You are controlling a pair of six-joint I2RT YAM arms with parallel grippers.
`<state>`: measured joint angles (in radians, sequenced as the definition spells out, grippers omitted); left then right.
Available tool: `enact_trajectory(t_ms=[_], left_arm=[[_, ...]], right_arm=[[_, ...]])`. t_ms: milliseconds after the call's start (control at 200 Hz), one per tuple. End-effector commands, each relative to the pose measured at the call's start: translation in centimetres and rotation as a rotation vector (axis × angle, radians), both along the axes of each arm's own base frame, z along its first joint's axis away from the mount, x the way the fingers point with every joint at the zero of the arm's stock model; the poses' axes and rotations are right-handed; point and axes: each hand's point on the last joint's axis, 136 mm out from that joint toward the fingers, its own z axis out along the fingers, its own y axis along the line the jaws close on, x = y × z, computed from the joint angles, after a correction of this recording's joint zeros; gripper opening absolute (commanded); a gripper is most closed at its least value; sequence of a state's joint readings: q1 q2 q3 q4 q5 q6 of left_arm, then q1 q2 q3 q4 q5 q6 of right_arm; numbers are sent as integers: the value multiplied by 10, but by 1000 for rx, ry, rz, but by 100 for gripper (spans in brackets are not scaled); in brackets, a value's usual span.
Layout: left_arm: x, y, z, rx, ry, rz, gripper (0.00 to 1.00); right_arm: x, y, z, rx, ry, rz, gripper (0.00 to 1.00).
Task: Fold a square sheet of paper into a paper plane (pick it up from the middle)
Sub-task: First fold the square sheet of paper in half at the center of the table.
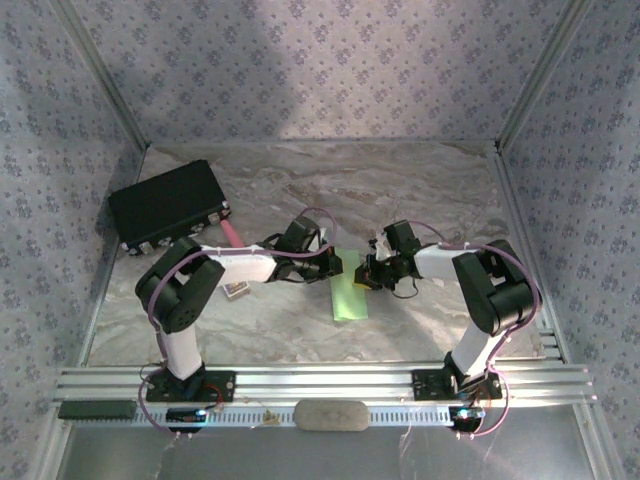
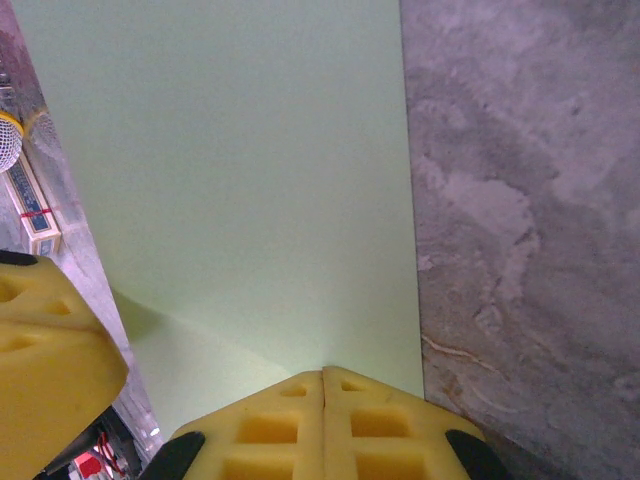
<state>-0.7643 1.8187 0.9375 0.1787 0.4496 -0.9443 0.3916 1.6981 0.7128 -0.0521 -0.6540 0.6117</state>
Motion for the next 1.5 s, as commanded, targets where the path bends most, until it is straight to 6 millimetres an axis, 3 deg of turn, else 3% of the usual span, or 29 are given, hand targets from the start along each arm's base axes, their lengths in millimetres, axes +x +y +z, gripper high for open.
enact_trajectory(t_ms=[0, 365, 465, 720, 900, 1234, 1304, 1494], left_arm=[[-2, 8, -19, 22, 29, 6, 0], [-19, 41, -71, 173, 81, 18, 0], [-16, 35, -59, 143, 67, 1, 0], [8, 10, -5, 59, -3, -23, 0], [17, 16, -19, 84, 22, -10, 0], [11, 35, -62, 175, 78, 25, 0], [12, 35, -59, 175, 75, 23, 0], [28, 23, -30, 144, 22, 2, 0]], right_arm=[[-32, -36, -49, -229, 141, -31, 0], [-33, -36, -50, -232, 144, -30, 0], [-32, -36, -49, -232, 141, -31, 0], [-31, -40, -49, -257, 132, -31, 0], [-31, -39, -50, -262, 139, -34, 0], [-33, -41, -51, -278, 141, -33, 0], [-32, -41, -51, -277, 139, -33, 0], [-33, -41, -50, -276, 138, -31, 0]])
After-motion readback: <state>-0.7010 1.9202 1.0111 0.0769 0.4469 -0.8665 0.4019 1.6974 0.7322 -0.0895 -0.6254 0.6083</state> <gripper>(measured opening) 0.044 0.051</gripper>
